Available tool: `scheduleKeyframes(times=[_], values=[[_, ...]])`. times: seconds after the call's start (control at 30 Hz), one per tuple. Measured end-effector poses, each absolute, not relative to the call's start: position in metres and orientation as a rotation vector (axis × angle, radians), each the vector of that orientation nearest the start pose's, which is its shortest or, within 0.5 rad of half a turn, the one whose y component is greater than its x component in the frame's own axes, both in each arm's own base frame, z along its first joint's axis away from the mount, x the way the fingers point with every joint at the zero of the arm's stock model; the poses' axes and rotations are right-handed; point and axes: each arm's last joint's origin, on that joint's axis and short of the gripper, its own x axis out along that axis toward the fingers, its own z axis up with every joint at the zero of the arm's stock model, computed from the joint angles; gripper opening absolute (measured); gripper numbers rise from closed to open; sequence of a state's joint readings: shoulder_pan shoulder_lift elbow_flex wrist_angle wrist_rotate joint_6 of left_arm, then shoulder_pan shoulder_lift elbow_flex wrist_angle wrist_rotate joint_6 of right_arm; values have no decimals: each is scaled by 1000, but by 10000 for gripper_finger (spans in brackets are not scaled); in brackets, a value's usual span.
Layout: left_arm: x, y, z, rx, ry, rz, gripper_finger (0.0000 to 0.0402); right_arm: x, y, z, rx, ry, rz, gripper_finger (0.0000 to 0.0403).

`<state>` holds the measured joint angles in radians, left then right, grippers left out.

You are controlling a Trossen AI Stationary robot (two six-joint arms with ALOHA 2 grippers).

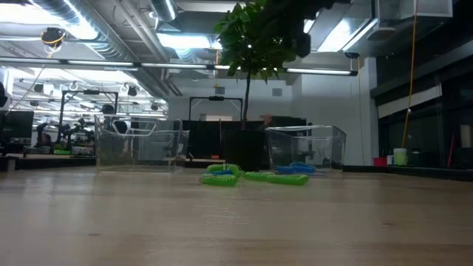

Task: Sort spring keychains
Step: Put the blue spring keychain into the right transparent bin

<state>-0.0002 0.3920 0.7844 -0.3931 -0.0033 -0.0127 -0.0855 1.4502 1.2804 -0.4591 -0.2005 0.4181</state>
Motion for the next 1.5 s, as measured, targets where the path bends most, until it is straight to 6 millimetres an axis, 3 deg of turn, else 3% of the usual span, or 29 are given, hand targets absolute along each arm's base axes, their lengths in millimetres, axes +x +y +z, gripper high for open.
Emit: scheduleKeyframes(times=[0.27, 0.57, 0.8, 1.2, 1.33, 1.5], values=[[76, 0, 353, -12, 1, 3, 13, 352, -5, 279, 409, 765, 39, 117], [76, 0, 353, -12, 1, 3, 9, 394, 11, 239, 407, 689, 98, 117], [76, 0, 353, -12, 1, 3, 11, 401, 12, 217, 191, 729, 89, 117], [76, 0, 353, -12, 1, 3, 12, 401, 43, 183, -330, 827, 328, 117], [76, 0, 353, -12, 1, 3, 9, 403, 40, 176, -472, 854, 273, 117], [76, 0, 353, -12, 1, 3, 11, 403, 32, 172, -491, 884, 228, 117]])
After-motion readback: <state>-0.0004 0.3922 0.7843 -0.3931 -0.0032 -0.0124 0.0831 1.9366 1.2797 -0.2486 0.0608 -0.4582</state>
